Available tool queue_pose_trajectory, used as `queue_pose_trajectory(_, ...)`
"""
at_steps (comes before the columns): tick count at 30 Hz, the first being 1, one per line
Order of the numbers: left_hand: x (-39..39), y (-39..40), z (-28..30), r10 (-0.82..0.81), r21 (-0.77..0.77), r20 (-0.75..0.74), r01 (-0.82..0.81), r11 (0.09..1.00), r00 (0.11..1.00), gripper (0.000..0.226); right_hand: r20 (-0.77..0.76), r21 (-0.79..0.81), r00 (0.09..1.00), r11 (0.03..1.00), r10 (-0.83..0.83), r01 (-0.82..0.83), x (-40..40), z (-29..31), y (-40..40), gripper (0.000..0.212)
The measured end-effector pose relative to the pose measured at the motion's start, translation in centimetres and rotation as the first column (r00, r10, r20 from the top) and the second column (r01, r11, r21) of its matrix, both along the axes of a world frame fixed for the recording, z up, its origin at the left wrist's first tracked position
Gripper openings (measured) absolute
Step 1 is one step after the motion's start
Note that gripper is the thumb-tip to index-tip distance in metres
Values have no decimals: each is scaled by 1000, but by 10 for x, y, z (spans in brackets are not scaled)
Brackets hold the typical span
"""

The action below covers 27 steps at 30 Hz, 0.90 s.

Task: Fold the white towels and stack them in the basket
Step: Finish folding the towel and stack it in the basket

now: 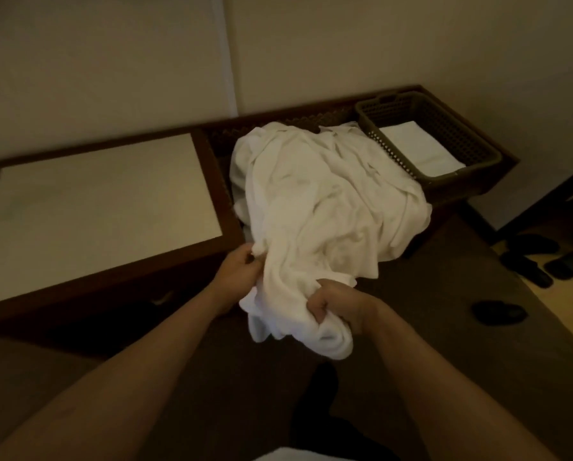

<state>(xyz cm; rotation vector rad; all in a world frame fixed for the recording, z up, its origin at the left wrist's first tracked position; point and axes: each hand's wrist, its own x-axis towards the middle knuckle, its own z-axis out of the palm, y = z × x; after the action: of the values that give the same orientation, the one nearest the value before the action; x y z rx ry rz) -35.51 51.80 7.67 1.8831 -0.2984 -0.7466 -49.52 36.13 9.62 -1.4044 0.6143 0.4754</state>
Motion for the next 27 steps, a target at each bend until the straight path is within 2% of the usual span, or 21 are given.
queue_pose_trajectory(2, -13, 46, 10, 230, -144, 7, -226, 963, 973, 15, -51, 61, 999, 998, 17, -14, -11, -3, 40, 27)
queue_pose_trajectory(3, -20, 69, 18, 311, -201, -5, -305, 931, 950, 14, -79, 106, 996, 993, 52, -43, -14, -6, 63, 25)
queue_pose_trajectory(4, -27, 90, 28, 351, -236, 2, -340, 910, 937, 14, -90, 119, 992, 989, 93, -82, -16, -3, 87, 16)
queue_pose_trajectory(7, -47, 150, 55, 358, -312, 19, -334, 889, 934, 18, -93, 198, 925, 917, 368, -345, -12, 9, 138, 54)
queue_pose_trajectory(8, -52, 174, 66, 330, -335, 2, -311, 890, 944, 21, -54, 182, 909, 900, 412, -397, -7, 21, 157, 51)
queue_pose_trajectory(9, -55, 190, 76, 275, -355, -29, -267, 896, 961, 23, 18, 155, 920, 908, 391, -389, -2, 32, 168, 45)
queue_pose_trajectory(11, -61, 218, 92, 159, -324, -17, -156, 933, 987, 24, 210, 59, 953, 970, 218, -235, 8, 55, 184, 50)
queue_pose_trajectory(13, -70, 238, 96, 100, -211, 153, -66, 975, 983, 24, 355, -4, 922, 987, 154, -163, 16, 76, 202, 54)
queue_pose_trajectory(14, -75, 245, 94, 92, -139, 234, -60, 988, 968, 24, 370, 2, 906, 975, 207, -223, 18, 84, 212, 51)
queue_pose_trajectory(16, -85, 262, 86, 138, -70, 299, -122, 990, 944, 22, 345, 8, 886, 943, 311, -334, 19, 87, 239, 43)
queue_pose_trajectory(18, -89, 278, 81, 260, -105, 302, -239, 965, 917, 25, 391, -39, 884, 964, 256, -262, 22, 82, 262, 24)
queue_pose_trajectory(20, -88, 298, 80, 347, -130, 327, -322, 938, 879, 34, 433, 5, 889, 985, 152, -171, 22, 78, 282, 14)
queue_pose_trajectory(21, -87, 308, 79, 336, -131, 352, -309, 942, 874, 37, 454, 51, 883, 986, 120, -160, 23, 80, 291, 14)
queue_pose_trajectory(23, -87, 327, 73, 228, -160, 345, -182, 970, 911, 43, 503, 166, 863, 974, 52, -155, 24, 87, 306, 13)
queue_pose_trajectory(25, -87, 341, 63, 107, -170, 273, -61, 983, 956, 61, 499, 308, 864, 946, -70, -101, 26, 94, 314, 21)
queue_pose_trajectory(27, -88, 350, 52, 40, -128, 216, -12, 992, 976, 60, 456, 394, 879, 917, -144, -54, 29, 98, 315, 31)
